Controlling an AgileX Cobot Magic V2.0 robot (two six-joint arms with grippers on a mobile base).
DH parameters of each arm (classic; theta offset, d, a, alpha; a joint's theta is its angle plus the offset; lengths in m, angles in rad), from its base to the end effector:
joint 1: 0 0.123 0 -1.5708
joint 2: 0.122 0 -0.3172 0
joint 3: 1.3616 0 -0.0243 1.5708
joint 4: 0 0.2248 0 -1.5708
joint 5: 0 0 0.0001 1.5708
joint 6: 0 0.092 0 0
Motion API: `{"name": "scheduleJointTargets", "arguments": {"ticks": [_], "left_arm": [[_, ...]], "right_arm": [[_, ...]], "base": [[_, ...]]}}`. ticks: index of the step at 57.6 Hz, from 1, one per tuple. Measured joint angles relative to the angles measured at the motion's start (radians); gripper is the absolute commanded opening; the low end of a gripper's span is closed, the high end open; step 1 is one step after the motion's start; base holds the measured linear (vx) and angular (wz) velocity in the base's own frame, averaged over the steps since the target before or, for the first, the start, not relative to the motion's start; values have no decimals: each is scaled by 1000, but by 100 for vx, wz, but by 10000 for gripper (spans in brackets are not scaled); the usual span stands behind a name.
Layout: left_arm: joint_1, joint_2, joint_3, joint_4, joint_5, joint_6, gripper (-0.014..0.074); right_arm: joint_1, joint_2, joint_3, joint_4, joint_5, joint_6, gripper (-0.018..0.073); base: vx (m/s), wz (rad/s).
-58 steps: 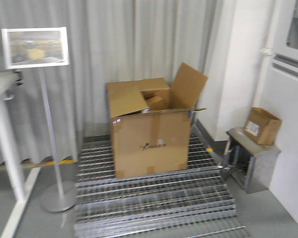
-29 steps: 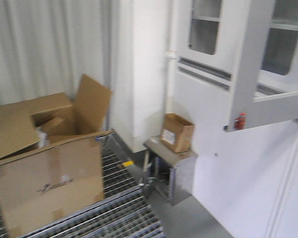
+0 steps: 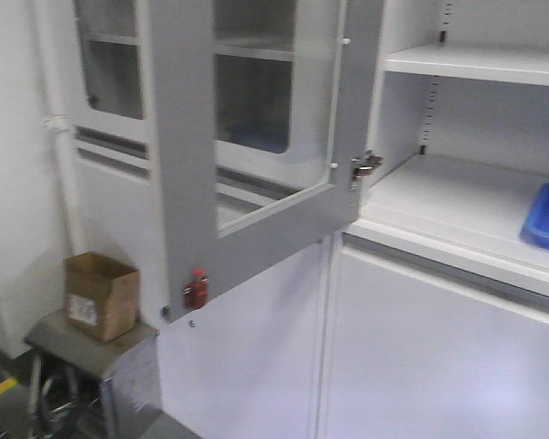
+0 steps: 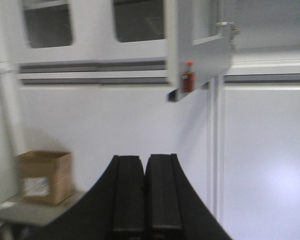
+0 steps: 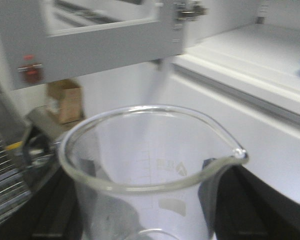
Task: Pick beaker and place in left cabinet
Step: 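Position the base in front of the open cabinet shelf with the blue tray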
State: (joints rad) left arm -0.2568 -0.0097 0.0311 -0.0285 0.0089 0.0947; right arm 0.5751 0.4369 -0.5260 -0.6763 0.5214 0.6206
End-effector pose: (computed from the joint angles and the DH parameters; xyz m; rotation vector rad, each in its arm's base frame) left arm -0.0006 0.0001 0.2027 0.2439 1.4961 -0.1529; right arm 0.0432 -0.0062 0.3333 -0.2823 1.7829 0.1310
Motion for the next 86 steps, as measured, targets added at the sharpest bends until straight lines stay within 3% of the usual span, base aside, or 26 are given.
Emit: {"name": "scheduleJointTargets", "arguments": {"ticks": [31,86], "left_arm": [[0,0,0,0,0,0,1],[0,0,0,0,0,0,1]], "right_arm": [[0,0,0,0,1,0,-4],[0,0,0,0,1,0,-4]], "base": [[29,-73],[25,-21]]}}
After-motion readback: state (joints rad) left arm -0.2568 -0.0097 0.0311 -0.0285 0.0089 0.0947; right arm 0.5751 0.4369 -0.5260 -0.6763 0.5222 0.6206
